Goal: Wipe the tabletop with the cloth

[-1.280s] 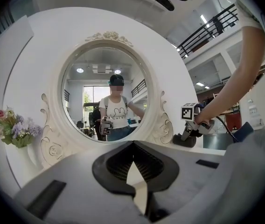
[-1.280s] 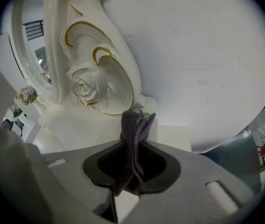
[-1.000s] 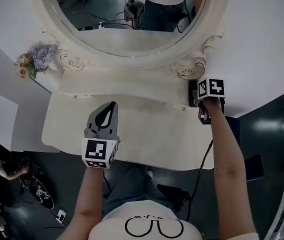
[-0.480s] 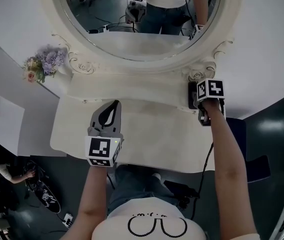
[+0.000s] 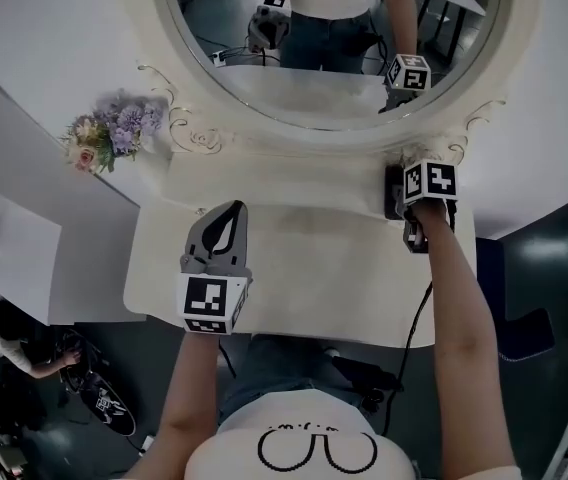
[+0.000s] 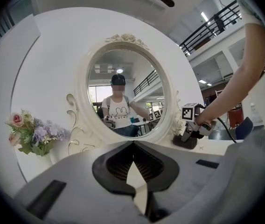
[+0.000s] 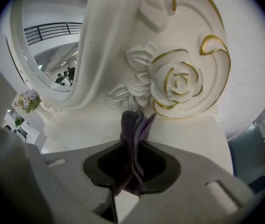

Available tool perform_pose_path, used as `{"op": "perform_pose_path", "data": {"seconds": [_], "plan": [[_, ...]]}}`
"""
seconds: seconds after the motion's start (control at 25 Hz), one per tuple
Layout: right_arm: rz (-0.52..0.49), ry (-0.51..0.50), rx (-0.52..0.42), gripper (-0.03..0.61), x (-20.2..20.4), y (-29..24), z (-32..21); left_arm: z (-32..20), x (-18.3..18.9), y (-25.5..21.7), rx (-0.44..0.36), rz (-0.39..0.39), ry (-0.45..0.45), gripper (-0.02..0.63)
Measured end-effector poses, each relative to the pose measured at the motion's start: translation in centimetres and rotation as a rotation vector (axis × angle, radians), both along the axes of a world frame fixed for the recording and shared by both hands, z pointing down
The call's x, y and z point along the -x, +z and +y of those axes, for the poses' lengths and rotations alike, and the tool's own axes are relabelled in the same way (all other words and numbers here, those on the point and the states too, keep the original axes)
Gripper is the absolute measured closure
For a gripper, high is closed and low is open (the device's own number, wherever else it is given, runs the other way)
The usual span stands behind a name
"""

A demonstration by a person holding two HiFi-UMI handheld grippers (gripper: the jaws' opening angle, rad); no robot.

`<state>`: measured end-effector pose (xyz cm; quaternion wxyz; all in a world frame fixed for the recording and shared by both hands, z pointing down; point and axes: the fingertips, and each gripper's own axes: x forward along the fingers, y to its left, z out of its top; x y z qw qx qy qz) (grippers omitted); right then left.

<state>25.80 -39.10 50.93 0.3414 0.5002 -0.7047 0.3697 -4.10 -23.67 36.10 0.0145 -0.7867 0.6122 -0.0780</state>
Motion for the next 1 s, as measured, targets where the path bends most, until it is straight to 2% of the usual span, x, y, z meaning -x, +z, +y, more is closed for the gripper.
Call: {"op": "perform_pose_path", "data": {"seconds": [0.32, 1.0], "plan": [[0.006, 0.021, 0.012, 0.500, 4.5, 0.1, 0.6, 0.5, 4.8, 0.4, 0.003, 0.010, 0.011, 0.615], [0.012, -0.043, 0.012, 0.500, 15.9, 0.1, 1.1, 0.8, 12.5, 1.9, 0.016, 0.043, 0.010, 0.615]]}}
